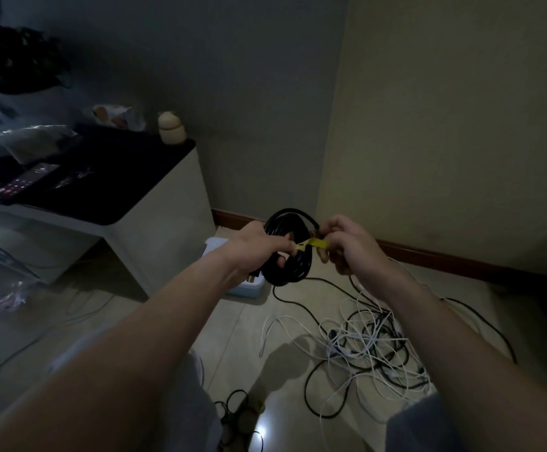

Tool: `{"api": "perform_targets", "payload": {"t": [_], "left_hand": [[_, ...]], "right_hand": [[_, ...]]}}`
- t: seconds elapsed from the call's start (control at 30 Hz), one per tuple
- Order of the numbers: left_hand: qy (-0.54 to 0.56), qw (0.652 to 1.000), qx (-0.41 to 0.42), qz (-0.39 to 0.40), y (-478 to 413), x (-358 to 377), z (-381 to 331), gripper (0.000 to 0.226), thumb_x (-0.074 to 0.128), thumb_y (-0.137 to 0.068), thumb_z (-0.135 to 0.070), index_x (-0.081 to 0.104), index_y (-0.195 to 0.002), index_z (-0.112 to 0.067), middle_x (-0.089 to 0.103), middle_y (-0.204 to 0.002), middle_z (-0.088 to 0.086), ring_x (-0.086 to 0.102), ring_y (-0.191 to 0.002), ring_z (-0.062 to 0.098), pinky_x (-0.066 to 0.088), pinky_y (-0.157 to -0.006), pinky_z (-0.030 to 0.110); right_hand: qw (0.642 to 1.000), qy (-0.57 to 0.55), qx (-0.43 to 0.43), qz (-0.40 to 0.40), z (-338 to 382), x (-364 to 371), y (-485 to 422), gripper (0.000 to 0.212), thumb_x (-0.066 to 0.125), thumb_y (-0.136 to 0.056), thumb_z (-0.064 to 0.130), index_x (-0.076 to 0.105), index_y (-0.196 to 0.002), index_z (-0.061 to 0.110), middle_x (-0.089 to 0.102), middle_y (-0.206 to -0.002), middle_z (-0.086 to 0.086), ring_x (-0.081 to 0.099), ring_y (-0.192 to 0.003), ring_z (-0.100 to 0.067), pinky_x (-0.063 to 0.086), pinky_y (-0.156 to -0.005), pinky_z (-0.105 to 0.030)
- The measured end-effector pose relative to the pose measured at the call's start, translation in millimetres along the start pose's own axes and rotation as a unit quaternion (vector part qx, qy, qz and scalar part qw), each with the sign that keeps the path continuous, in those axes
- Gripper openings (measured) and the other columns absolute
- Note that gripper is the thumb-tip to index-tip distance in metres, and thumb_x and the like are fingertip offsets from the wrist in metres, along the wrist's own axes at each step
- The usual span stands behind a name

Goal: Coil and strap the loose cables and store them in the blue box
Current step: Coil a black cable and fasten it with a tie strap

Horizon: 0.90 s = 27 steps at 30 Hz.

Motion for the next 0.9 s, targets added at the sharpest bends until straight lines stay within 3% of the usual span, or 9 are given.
{"api": "perform_targets", "payload": {"t": [0.1, 0.17, 0.3, 0.4, 0.5, 0.57, 0.67, 0.83, 0.9], "left_hand": [[0.001, 1.000, 0.001, 0.008, -1, 1, 1, 0.004, 0.070, -0.087, -0.012, 0.070, -0.088, -0.008, 0.063, -0.075, 0.010, 0.057, -0.054, 0.011, 0.044, -0.050, 0.019], [-0.003, 1.000, 0.003, 0.010, 0, 1, 1, 0.006, 0.071, -0.086, -0.013, 0.071, -0.090, -0.008, 0.065, -0.070, 0.006, 0.057, -0.051, 0.008, 0.044, -0.047, 0.017], [0.007, 1.000, 0.011, 0.017, 2, 3, 1, 0.007, 0.072, -0.087, -0.015, 0.072, -0.080, -0.013, 0.066, -0.066, 0.001, 0.057, -0.051, 0.008, 0.042, -0.044, 0.015], [0.008, 1.000, 0.011, 0.018, 5, 5, 1, 0.015, 0.074, -0.089, -0.026, 0.072, -0.084, -0.013, 0.066, -0.061, -0.002, 0.058, -0.051, 0.007, 0.043, -0.045, 0.015], [-0.013, 1.000, 0.018, -0.001, 6, 8, 1, 0.025, 0.074, -0.088, -0.037, 0.071, -0.088, -0.013, 0.064, -0.055, -0.004, 0.056, -0.046, 0.005, 0.042, -0.044, 0.014], [-0.017, 0.999, 0.034, -0.019, 5, 12, 0, 0.024, 0.074, -0.089, -0.035, 0.070, -0.094, -0.011, 0.063, -0.053, -0.007, 0.058, -0.047, 0.003, 0.045, -0.046, 0.014], [-0.024, 0.996, 0.071, -0.041, 5, 20, -1, 0.024, 0.075, -0.088, -0.029, 0.069, -0.100, -0.009, 0.068, -0.060, -0.005, 0.060, -0.051, 0.005, 0.050, -0.052, 0.018], [-0.045, 0.993, 0.102, -0.038, 6, 34, 1, 0.027, 0.077, -0.085, -0.037, 0.072, -0.097, -0.013, 0.074, -0.076, 0.011, 0.071, -0.070, 0.031, 0.060, -0.070, 0.044], [-0.058, 0.992, 0.108, -0.044, 6, 38, 1, 0.026, 0.077, -0.084, -0.042, 0.073, -0.095, -0.018, 0.075, -0.080, 0.011, 0.073, -0.077, 0.029, 0.060, -0.074, 0.046]], "right_hand": [[0.996, 0.051, -0.065, 0.024, 6, 1, 5, 0.015, 0.063, -0.088, 0.010, 0.068, -0.096, 0.022, 0.054, -0.059, 0.014, 0.044, -0.051, -0.001, 0.032, -0.045, -0.015], [0.991, 0.077, -0.107, 0.027, 9, 4, 8, 0.005, 0.069, -0.092, 0.014, 0.072, -0.094, 0.018, 0.061, -0.062, 0.021, 0.054, -0.059, 0.006, 0.040, -0.054, -0.009], [0.990, 0.083, -0.115, -0.009, 9, 1, 10, 0.004, 0.073, -0.090, 0.017, 0.075, -0.087, 0.018, 0.068, -0.073, 0.014, 0.060, -0.073, 0.000, 0.046, -0.070, -0.015], [0.990, 0.100, -0.089, -0.054, 8, -3, 12, 0.010, 0.075, -0.087, 0.023, 0.075, -0.081, 0.015, 0.060, -0.068, 0.004, 0.053, -0.066, -0.006, 0.041, -0.063, -0.019], [0.988, 0.118, -0.033, -0.090, 5, -2, 14, 0.014, 0.076, -0.083, 0.024, 0.073, -0.072, 0.017, 0.056, -0.050, 0.015, 0.048, -0.046, 0.004, 0.035, -0.045, -0.010], [0.987, 0.116, 0.010, -0.107, 1, 3, 17, 0.019, 0.077, -0.081, 0.026, 0.070, -0.066, 0.017, 0.054, -0.044, 0.014, 0.043, -0.036, 0.002, 0.029, -0.037, -0.012], [0.986, 0.097, 0.052, -0.127, -4, 12, 21, 0.027, 0.074, -0.080, 0.026, 0.066, -0.057, 0.014, 0.060, -0.049, 0.002, 0.041, -0.037, -0.005, 0.029, -0.037, -0.017], [0.980, 0.031, 0.122, -0.152, -14, 24, 25, 0.016, 0.058, -0.085, 0.007, 0.068, -0.079, -0.004, 0.058, -0.061, -0.014, 0.045, -0.053, -0.020, 0.030, -0.041, -0.021], [0.976, 0.000, 0.138, -0.167, -16, 25, 25, 0.018, 0.055, -0.087, 0.005, 0.070, -0.085, -0.004, 0.058, -0.062, -0.015, 0.046, -0.050, -0.020, 0.032, -0.041, -0.021]]}}
Point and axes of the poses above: each hand's wrist, its own y-axis away from the middle knuckle, its own x-axis out of the palm, z = x × y, the point moved 4 cm from there along -y, towards the middle knuckle
